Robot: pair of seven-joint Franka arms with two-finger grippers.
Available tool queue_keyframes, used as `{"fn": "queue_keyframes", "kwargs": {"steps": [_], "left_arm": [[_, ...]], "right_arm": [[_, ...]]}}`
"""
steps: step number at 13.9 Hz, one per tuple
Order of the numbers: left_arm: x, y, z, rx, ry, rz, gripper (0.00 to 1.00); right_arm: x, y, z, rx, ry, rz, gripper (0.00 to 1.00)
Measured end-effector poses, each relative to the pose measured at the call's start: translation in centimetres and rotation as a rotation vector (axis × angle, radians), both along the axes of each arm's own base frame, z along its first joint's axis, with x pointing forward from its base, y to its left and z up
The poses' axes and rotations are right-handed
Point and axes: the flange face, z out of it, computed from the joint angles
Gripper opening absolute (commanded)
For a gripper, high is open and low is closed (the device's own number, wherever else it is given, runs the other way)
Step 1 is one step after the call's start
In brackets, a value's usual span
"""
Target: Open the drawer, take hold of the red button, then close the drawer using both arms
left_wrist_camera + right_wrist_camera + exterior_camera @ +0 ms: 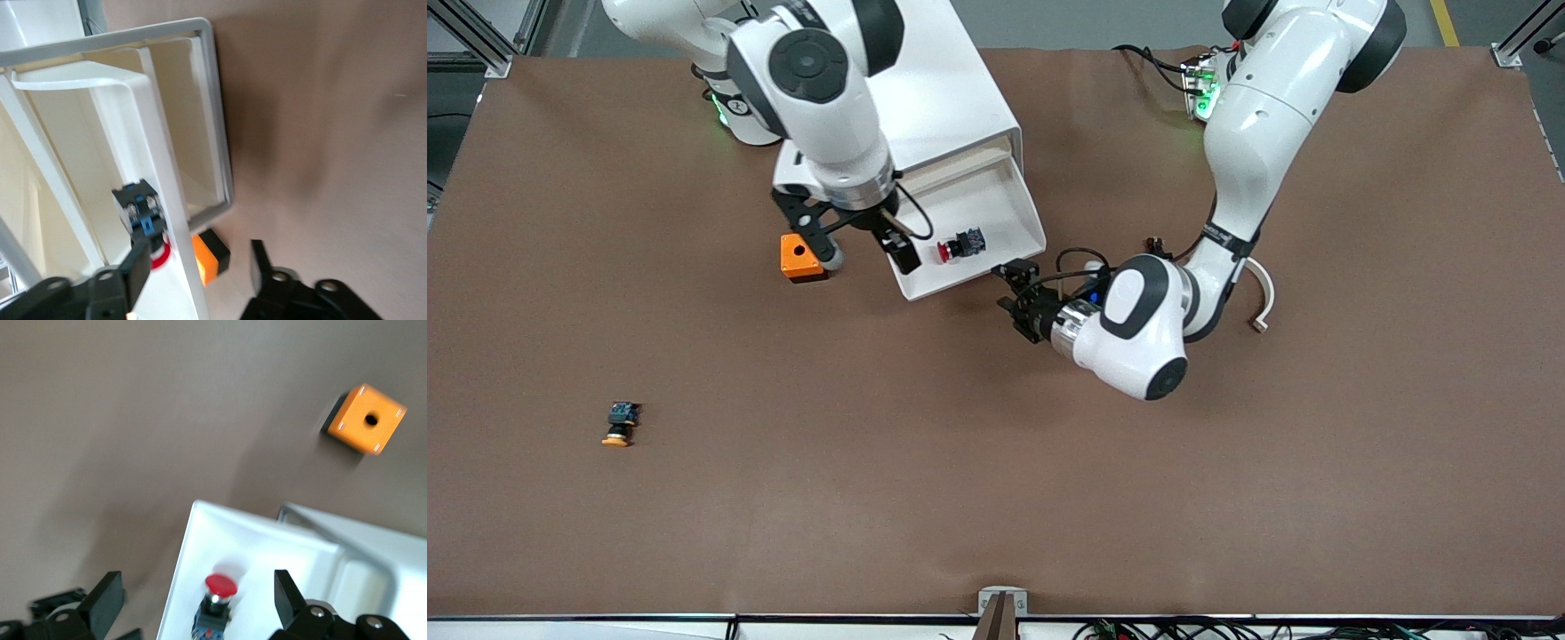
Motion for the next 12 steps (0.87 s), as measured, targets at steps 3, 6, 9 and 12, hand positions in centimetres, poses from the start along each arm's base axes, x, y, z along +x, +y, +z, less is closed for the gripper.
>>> {"fn": "queue_keyframes", "kwargs": {"steps": [3, 6, 9, 12], "left_arm": [[3.4, 4.8, 0.4, 0.044, -0.091, -0.001, 1.00], [5.3, 7.6, 1.7, 0.142, -0.266, -0.127, 1.00], [6.7, 7.6, 5.4, 0.143, -0.515, -0.311, 1.00], [6.9, 7.3, 7.7, 0.133, -0.657, -0.462, 1.00]], "right_arm": [[-2.2, 3.1, -3.4, 0.009, -0.004, -0.063, 1.00], [-3.4, 5.6, -6.6, -0.001, 0.009, -0.102, 1.00], [-4.5, 7.4, -9.5, -0.017, 0.025, -0.121, 1.00], [-5.1, 8.1, -11.0, -0.032, 0.038, -0.125, 1.00]]}}
